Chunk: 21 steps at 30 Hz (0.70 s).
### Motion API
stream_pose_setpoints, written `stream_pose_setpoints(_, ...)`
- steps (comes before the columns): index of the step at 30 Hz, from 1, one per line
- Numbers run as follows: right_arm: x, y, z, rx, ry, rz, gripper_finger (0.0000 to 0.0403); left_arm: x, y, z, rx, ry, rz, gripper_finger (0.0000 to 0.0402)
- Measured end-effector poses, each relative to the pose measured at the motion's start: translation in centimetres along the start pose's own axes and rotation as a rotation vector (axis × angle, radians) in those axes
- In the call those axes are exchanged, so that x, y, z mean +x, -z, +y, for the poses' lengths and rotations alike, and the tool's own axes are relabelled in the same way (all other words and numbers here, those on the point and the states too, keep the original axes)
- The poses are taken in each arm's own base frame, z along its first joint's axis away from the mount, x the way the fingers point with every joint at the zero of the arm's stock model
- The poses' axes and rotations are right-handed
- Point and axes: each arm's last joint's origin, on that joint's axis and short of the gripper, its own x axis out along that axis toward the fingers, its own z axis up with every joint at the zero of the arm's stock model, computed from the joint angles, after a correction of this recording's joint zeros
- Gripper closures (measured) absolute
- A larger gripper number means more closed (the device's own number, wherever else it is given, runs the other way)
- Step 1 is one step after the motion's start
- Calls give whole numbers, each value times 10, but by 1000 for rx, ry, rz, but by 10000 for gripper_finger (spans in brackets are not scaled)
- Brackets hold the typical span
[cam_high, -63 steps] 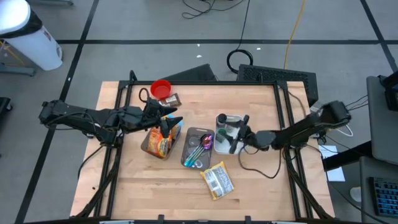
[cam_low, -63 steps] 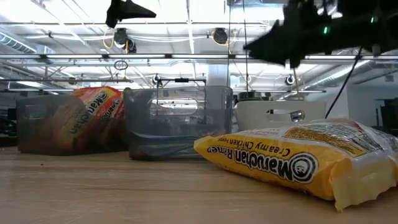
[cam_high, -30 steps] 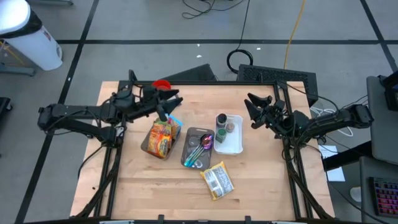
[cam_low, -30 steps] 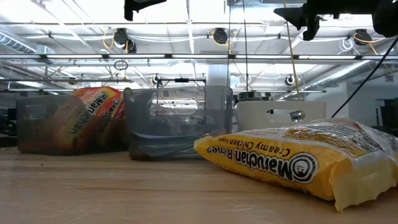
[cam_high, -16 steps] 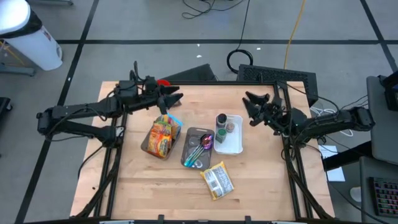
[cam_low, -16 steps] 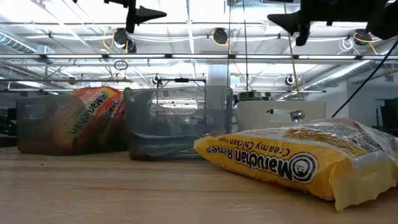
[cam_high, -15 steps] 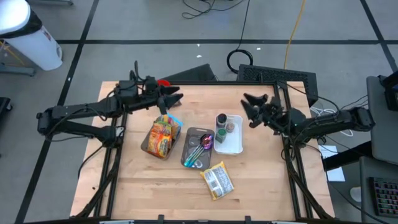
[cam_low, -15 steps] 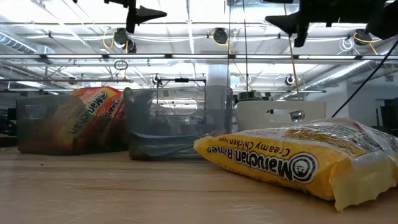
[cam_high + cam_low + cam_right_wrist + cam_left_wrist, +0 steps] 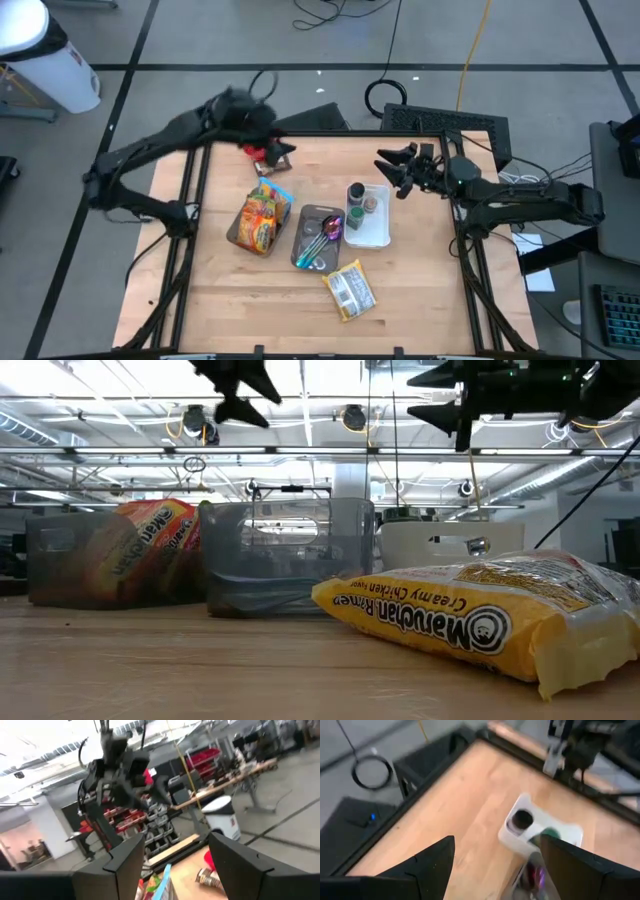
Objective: Pick & Place Food Item
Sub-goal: Put the orange pack into the white bin
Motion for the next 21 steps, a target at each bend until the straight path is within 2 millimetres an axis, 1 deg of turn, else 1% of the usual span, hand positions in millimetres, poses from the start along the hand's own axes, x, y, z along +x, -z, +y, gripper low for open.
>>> stream_pose_setpoints(3, 0, -1, -5, 46, -39, 33, 188, 21, -18, 25, 8, 20, 123, 105)
stream_pose_setpoints(5, 0, -2, -7, 69, -73, 53, 190, 35, -31, 44, -3, 34, 161, 105)
stream_pose_setpoints(9, 0, -1, -6, 118, -135, 92, 189, 51, -47, 85, -44, 42, 233, 105)
stream_pose_setpoints(12, 0, 0, -5, 156, -165, 120, 188, 65, -48, 117, -97, 34, 313, 105)
stream_pose_setpoints(15, 0, 1, -5, 183, -192, 147, 190, 75, -48, 141, -130, 37, 372, 105)
stream_pose_setpoints(19, -1, 2, -5, 204, -188, 164, 192, 96, -39, 166, -146, 45, 471, 105)
stream_pose_setpoints(21, -1, 3, -6, 207, -181, 175, 192, 108, -35, 173, -127, 48, 507, 105)
